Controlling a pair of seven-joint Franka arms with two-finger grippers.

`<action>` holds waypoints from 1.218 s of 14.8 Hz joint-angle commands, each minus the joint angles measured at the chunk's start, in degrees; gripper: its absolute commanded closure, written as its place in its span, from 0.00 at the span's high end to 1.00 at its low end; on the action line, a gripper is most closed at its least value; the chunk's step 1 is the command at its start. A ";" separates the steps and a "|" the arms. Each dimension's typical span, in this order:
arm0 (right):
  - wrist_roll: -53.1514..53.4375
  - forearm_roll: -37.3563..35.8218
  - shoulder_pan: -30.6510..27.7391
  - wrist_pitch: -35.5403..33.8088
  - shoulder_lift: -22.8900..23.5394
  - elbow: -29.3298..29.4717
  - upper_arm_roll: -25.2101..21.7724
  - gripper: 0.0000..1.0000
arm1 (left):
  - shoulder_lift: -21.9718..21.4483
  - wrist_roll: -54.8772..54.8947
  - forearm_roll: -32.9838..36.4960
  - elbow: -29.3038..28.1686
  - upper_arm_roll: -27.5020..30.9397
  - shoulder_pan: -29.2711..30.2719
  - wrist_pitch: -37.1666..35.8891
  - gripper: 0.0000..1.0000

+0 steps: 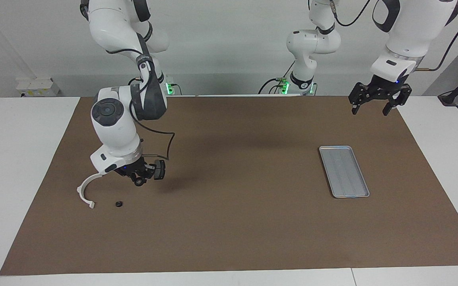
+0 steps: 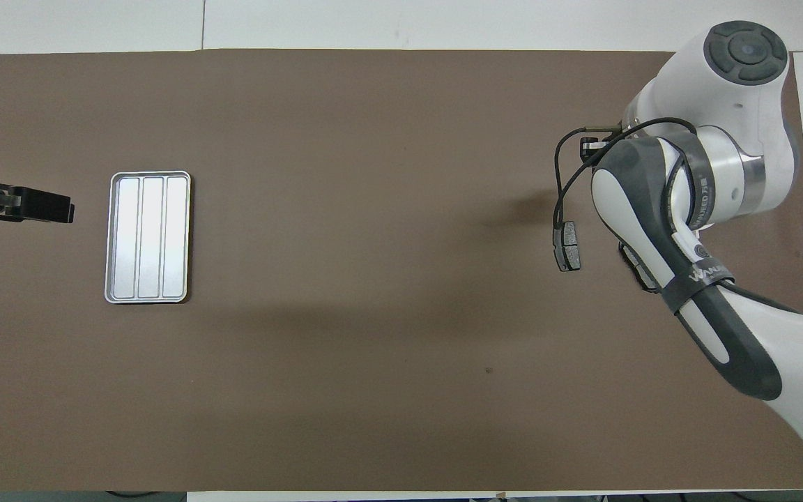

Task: Place bearing gear from tray to pile
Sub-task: 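Carry the gear to the pile by the white arc and release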

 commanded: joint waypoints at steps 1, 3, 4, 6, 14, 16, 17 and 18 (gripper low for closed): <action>-2.45 2.12 -1.48 4.43 -0.72 -3.95 0.86 0.00 | -0.92 -0.31 0.37 0.53 -0.06 0.61 -2.14 1.00; -2.45 2.12 -1.56 7.68 -0.28 -5.62 0.86 0.00 | -1.09 -0.31 0.28 0.61 -0.06 0.96 -2.49 1.00; -2.45 2.12 -1.57 9.43 -0.11 -6.58 0.86 0.00 | -1.09 -0.31 0.37 0.61 -0.06 1.05 -3.19 1.00; -2.45 2.12 -1.57 12.51 1.12 -7.64 0.86 0.00 | -1.09 -0.22 0.02 0.61 -0.06 1.14 -5.12 1.00; -2.19 2.12 -1.39 20.79 6.84 -7.73 0.86 0.00 | -1.44 -0.13 -0.07 0.70 -0.06 1.67 -5.75 1.00; -2.19 2.12 -1.39 20.79 6.84 -7.73 0.86 0.00 | -1.44 -0.05 -0.07 0.61 -0.06 1.67 -5.22 1.00; -2.19 2.12 -1.39 20.79 6.84 -7.73 0.86 0.00 | -1.44 -0.05 -0.25 0.61 -0.06 1.58 -5.13 1.00; -2.19 2.12 -1.39 20.79 6.84 -7.73 0.86 0.00 | -1.44 -0.05 -0.86 0.61 -0.06 1.58 -5.22 1.00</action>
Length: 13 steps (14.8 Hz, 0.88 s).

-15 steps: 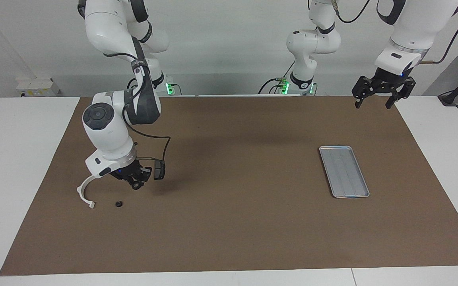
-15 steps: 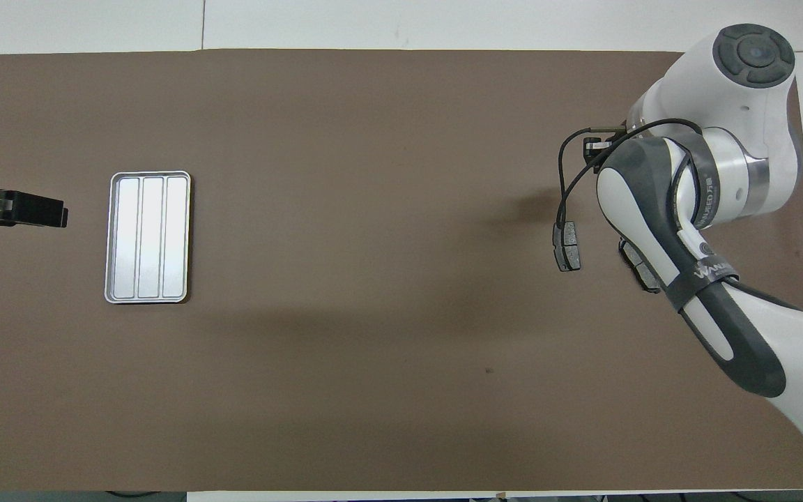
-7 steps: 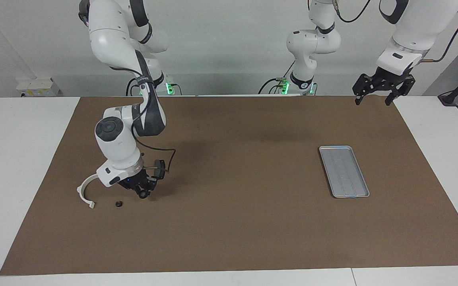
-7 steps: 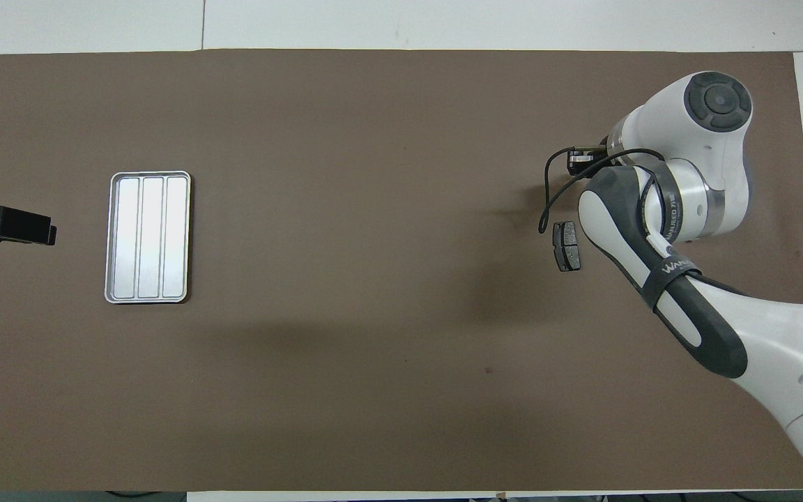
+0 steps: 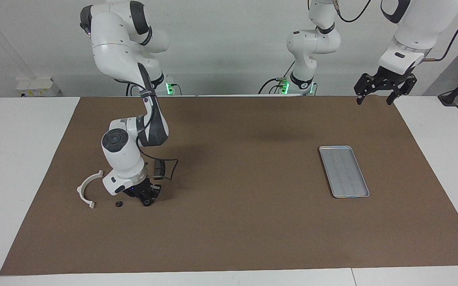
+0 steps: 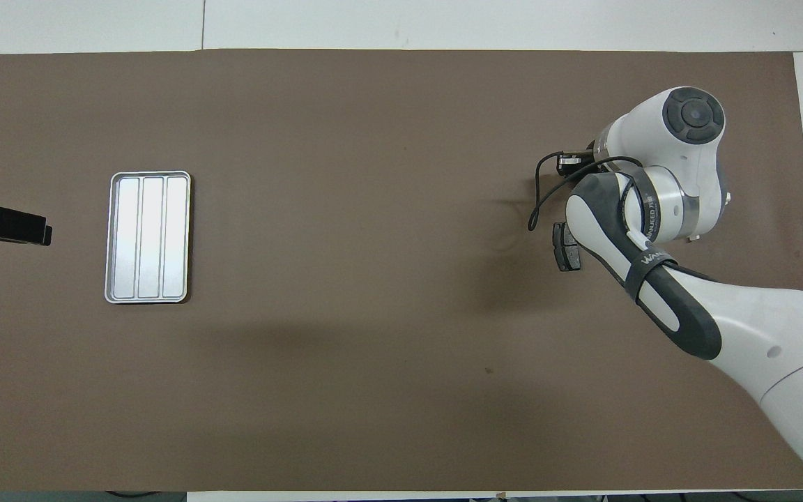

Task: Place bearing gear from tray to pile
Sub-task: 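Carry the gear to the pile by the white arc and release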

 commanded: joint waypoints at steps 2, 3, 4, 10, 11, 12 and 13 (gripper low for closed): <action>-0.87 0.87 -0.68 0.94 -0.42 -0.43 0.57 0.00 | -0.57 -0.04 -1.86 0.15 -0.31 0.41 -0.43 1.00; -0.87 0.87 -0.86 1.03 -0.25 -0.52 0.57 0.00 | -0.57 -0.04 -2.48 0.06 -0.31 0.41 -0.17 1.00; -0.87 0.87 -0.86 1.73 0.19 -0.69 0.57 0.00 | -0.57 -0.13 -3.44 0.06 -0.31 0.41 -0.08 1.00; -0.79 0.87 -0.68 3.32 0.10 -1.66 0.57 0.00 | -0.92 -0.05 -4.06 -0.29 -0.31 0.41 0.10 1.00; -0.79 0.87 -0.68 3.32 0.10 -1.66 0.57 0.00 | -0.92 -0.04 -4.06 -0.29 -0.31 0.41 0.10 1.00; -0.79 0.87 -0.51 3.32 0.10 -1.66 0.57 0.00 | -1.01 0.04 -4.06 -0.47 -0.31 0.32 0.10 1.00; -0.70 0.87 -0.51 3.32 0.10 -1.66 0.57 0.00 | -1.01 -0.30 -4.06 -0.47 -0.31 0.23 -0.08 1.00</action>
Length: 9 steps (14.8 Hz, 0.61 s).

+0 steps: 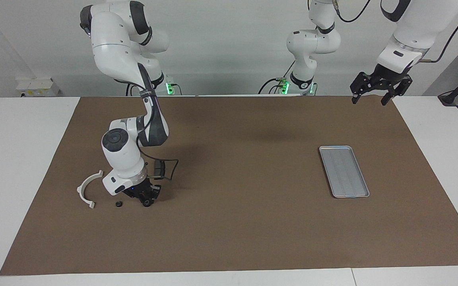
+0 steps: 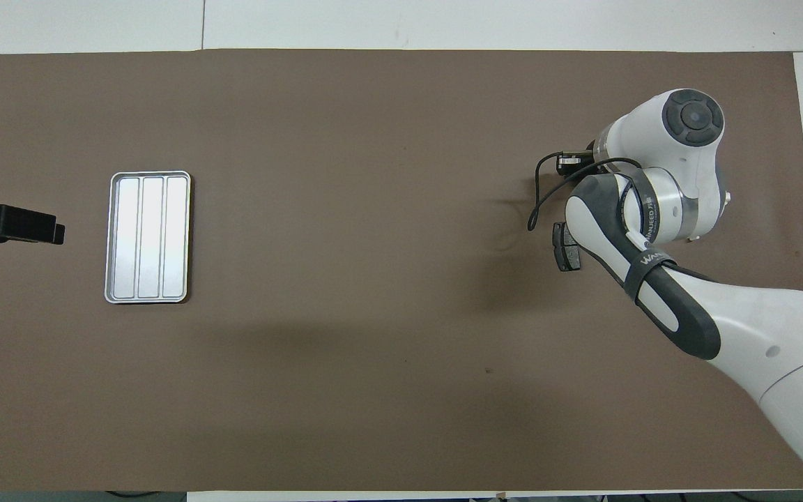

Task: Place bearing gear from tray to pile
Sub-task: 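Carry the gear to the pile by the white arc and release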

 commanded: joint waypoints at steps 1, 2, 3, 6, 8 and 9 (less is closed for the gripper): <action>-0.70 0.87 -0.38 2.35 0.08 -1.27 0.59 0.00 | -0.84 -0.40 -0.80 -0.49 -0.35 0.06 -0.13 1.00; -0.52 0.87 -0.38 2.35 0.08 -1.27 0.59 0.21 | -0.93 -0.22 -0.80 -0.49 -0.35 -0.12 -0.13 1.00; -0.52 0.87 -0.29 2.35 0.08 -1.27 0.50 0.72 | -0.84 -0.74 -0.80 -0.49 -0.53 -0.29 0.04 1.00; 0.00 0.87 -0.12 2.35 0.00 -1.27 0.50 1.00 | -0.93 -0.49 -0.80 -0.49 -0.88 -0.56 -0.84 1.00; 0.00 0.87 -0.12 2.27 0.00 -1.27 0.50 1.00 | -0.84 -0.49 -0.71 -0.31 -0.62 -0.56 -0.66 1.00; 0.00 0.87 -0.12 2.18 0.00 -1.18 0.41 1.00 | -0.84 -0.48 -0.71 -0.40 -0.70 -0.90 -0.75 1.00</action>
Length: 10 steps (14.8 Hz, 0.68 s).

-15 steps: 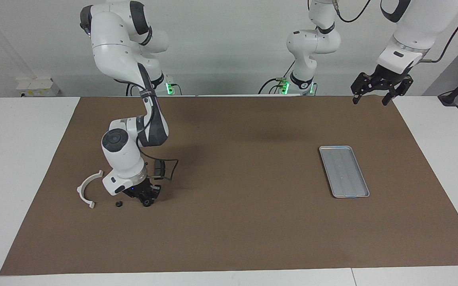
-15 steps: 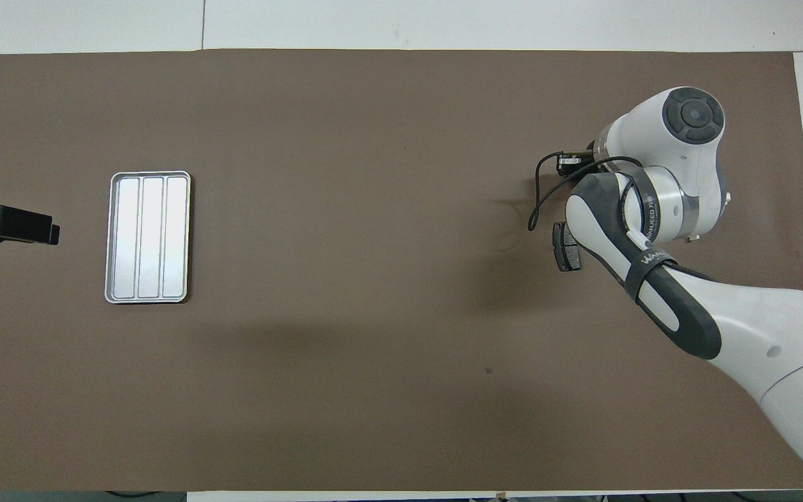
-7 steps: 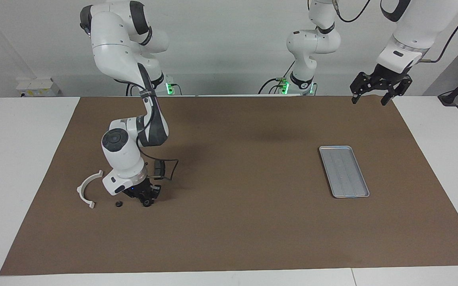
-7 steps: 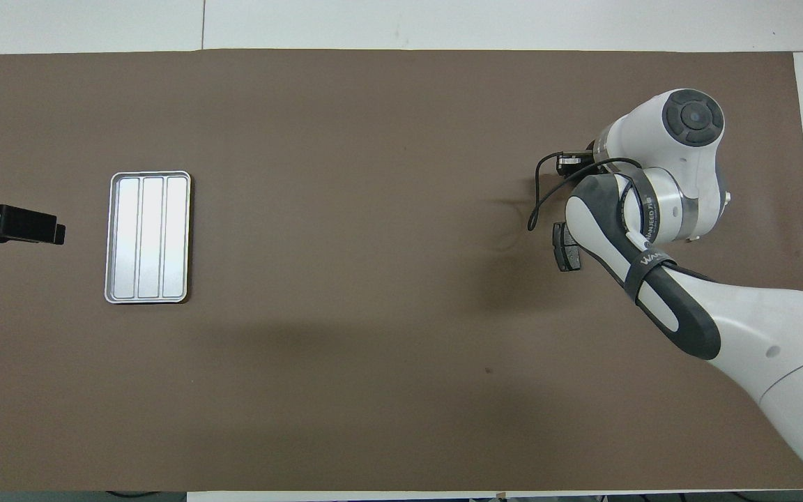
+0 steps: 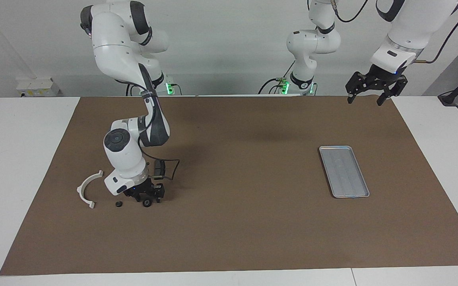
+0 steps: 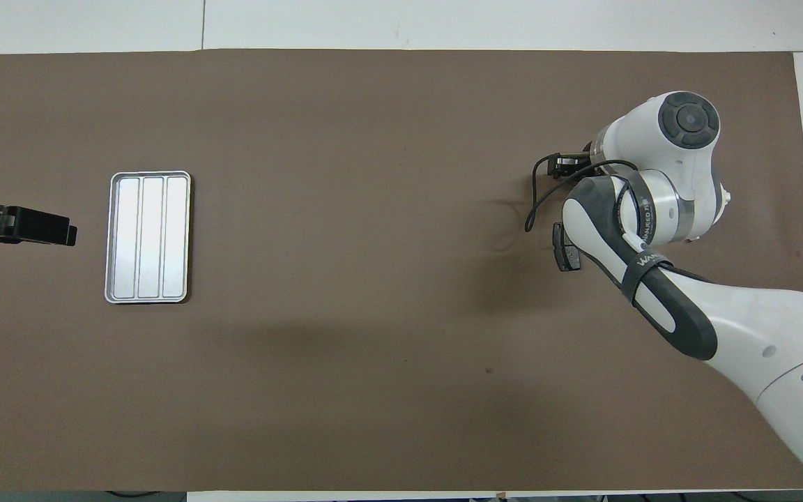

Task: Place bearing gear from tray to pile
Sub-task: 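Carry the gear to the pile by the white arc and release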

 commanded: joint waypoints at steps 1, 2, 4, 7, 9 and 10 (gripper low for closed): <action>-0.04 0.81 -0.30 1.17 -0.17 -0.52 0.25 1.00 | -0.93 -0.57 -0.66 -0.57 0.60 -0.69 -0.80 1.00; -0.04 0.81 -0.30 0.73 -0.43 -0.34 0.25 1.00 | -1.01 -0.48 -0.48 -0.48 0.34 -0.69 -0.97 1.00; -0.13 0.81 -0.39 0.20 -0.96 -0.25 0.25 1.00 | -1.01 -0.57 -0.48 -0.57 0.34 -0.51 -0.97 1.00; -0.13 0.73 -0.65 -1.46 -2.45 -0.16 0.16 1.00 | -1.01 -0.48 -0.48 -0.57 0.34 -0.16 -0.97 1.00; -0.21 0.64 -0.91 -3.31 -3.77 -0.16 0.07 1.00 | -1.01 -0.48 -0.48 -0.57 0.34 -0.16 -0.97 1.00; -0.39 0.46 -1.26 -4.19 -4.30 -0.16 0.16 1.00 | -1.01 -0.48 -0.48 -0.57 0.34 -0.16 -0.97 1.00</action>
